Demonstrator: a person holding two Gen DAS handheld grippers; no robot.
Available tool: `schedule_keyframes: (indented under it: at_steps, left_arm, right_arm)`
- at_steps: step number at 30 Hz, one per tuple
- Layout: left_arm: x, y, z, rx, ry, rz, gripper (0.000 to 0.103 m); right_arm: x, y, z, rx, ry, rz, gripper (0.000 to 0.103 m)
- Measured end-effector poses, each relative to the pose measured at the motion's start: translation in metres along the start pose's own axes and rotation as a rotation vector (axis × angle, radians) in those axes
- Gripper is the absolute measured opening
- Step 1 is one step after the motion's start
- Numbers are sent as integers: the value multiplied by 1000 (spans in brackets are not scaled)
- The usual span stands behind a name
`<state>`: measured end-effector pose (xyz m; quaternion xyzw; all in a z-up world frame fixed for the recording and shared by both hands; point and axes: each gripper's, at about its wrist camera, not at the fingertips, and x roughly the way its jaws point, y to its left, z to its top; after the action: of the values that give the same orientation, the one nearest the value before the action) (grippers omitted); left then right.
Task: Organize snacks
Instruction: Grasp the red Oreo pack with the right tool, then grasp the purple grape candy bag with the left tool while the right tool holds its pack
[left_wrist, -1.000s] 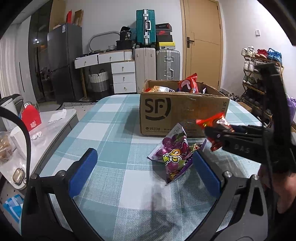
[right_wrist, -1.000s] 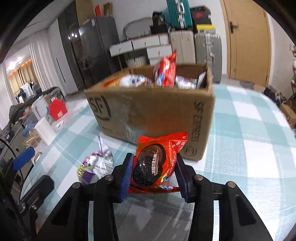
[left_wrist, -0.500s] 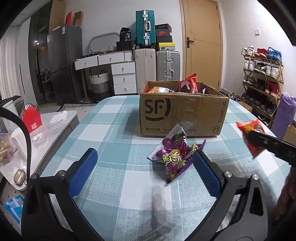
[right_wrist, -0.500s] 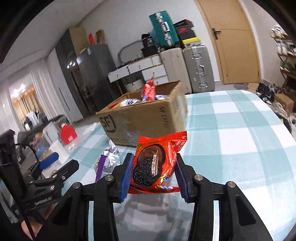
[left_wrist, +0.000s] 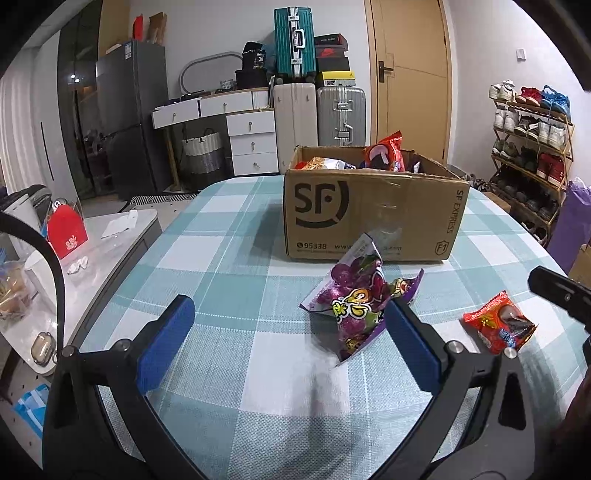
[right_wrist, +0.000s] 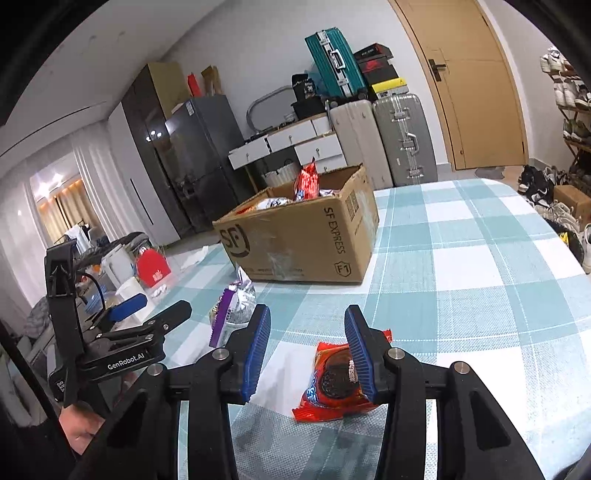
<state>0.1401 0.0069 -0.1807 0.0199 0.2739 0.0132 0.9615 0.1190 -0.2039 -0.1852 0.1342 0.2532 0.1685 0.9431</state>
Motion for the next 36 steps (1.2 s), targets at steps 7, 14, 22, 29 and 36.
schedule_keyframes:
  at_steps: [7, 14, 22, 29, 36]
  left_arm:
    - [-1, 5, -1, -21, -6, -10, 102]
    - [0, 14, -2, -69, -2, -34, 102]
    - [4, 20, -2, -105, 13, -50, 102]
    - [6, 22, -3, -117, 21, -57, 102]
    - [6, 21, -4, -119, 14, -69, 102]
  right_arm:
    - [16, -14, -9, 40, 172, -79, 60]
    - [53, -1, -17, -31, 317, -137, 60]
    - [67, 19, -23, -148, 354, -219, 57]
    - [64, 15, -19, -137, 331, -207, 47]
    - [61, -3, 1, -53, 247, -143, 46]
